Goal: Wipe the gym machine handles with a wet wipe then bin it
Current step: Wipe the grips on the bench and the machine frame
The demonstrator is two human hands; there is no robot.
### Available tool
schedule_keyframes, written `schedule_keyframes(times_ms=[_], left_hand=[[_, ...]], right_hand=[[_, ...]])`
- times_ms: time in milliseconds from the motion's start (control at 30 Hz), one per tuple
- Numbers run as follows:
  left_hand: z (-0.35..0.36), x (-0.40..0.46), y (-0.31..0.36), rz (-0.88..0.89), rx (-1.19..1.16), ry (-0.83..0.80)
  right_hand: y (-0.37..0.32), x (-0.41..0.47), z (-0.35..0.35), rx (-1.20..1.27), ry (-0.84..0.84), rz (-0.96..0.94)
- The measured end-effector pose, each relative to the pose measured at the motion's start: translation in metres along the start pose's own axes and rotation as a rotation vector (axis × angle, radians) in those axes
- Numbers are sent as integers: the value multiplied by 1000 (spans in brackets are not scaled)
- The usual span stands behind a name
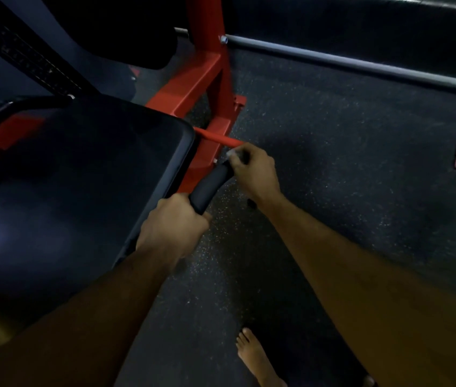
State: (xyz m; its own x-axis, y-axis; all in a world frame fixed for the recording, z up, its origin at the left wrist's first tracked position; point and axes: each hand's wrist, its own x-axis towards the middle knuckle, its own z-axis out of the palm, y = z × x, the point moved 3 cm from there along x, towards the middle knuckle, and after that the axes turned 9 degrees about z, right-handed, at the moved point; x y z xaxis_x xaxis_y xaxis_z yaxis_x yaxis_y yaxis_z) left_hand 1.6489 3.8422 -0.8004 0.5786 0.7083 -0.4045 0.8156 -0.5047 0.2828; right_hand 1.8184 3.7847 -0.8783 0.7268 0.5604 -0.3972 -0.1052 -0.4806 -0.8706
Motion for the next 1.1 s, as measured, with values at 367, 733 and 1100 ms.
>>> schedule_keyframes(times_ms=[367, 733, 1100], left_hand=[[4, 5, -6, 35, -29, -6], [-9, -7, -2, 78, 31, -30], [-5, -56, -40, 14, -82, -115]], right_hand=[[-4, -26, -5, 37, -90, -139], [-50, -36, -3, -427, -216, -199], [-56, -45, 1, -546, -64, -170]])
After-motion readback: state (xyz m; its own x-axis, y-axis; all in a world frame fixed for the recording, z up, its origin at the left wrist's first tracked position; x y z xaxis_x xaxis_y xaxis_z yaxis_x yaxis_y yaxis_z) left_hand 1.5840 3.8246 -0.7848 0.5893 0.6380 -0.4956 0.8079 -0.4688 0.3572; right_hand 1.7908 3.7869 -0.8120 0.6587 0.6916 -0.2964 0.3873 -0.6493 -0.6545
